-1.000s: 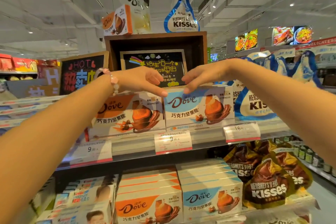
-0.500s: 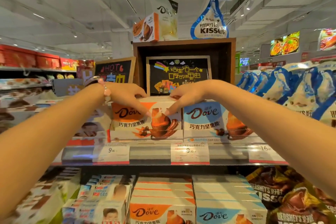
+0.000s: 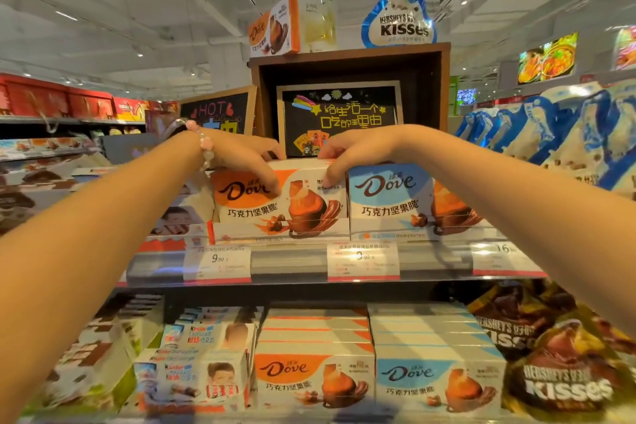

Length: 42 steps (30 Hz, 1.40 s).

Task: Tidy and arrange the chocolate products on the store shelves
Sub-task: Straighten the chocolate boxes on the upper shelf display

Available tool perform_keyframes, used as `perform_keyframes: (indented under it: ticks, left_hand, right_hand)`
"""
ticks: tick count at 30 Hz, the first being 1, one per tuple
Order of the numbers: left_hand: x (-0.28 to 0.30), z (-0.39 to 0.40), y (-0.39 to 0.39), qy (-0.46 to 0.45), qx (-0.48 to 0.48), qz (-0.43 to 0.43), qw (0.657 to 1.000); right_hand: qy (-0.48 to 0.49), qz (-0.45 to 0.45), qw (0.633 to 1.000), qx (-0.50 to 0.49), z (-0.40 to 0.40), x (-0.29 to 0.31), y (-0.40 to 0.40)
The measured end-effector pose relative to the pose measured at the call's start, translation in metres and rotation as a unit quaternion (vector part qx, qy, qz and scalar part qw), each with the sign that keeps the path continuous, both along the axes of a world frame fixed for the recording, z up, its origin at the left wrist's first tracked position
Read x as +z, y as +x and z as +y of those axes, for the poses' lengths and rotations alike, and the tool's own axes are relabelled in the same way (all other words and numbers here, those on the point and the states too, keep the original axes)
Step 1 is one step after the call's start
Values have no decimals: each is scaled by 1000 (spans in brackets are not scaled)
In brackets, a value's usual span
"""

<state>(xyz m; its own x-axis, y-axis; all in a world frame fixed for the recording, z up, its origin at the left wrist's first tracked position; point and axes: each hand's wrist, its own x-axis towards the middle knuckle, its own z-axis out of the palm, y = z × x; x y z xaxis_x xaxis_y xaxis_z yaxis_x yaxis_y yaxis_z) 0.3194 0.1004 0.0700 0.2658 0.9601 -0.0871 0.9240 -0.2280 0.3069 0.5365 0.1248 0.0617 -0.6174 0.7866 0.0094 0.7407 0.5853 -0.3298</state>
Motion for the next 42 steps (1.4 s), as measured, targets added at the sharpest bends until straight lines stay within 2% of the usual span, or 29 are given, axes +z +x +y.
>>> perform_keyframes:
  ticks: [7,11,17,23,26,32,34,38,40,42]
  left_hand:
    - [7,-4,-2,-29,-12,8,999]
    - [6,-9,3,-32,-49,31,998]
    - [7,-4,2,-18,-62,51,997]
    - [7,-10,-4,35,-103,69,992]
    - [10,-16,-11,105,-122,64,985]
    - [20,-33,-57,177,-130,-16,975]
    - [20,-39,-76,194,-138,-41,970]
    - [19,-55,-116,222,-133,-71,963]
    - [15,-60,-140,245,-112,-47,962]
    - [6,-67,-165,288,-105,-14,952]
  right_hand:
    - [-53,56,997,15,-5,0,4]
    - [-95,31,995,22,-13,1,2]
    - [-47,34,998,-24,-22,0,-1]
    - [-43,-9,997,-57,-23,7,-6]
    - [-30,-43,996,-70,-28,11,-16]
    - [15,-89,991,-103,-36,10,-44]
    - [58,-90,989,-103,-40,10,-58]
    - [160,16,987,-27,-51,3,-105]
    - [220,53,974,8,-58,-3,-131]
    - [273,47,960,44,-65,-11,-154]
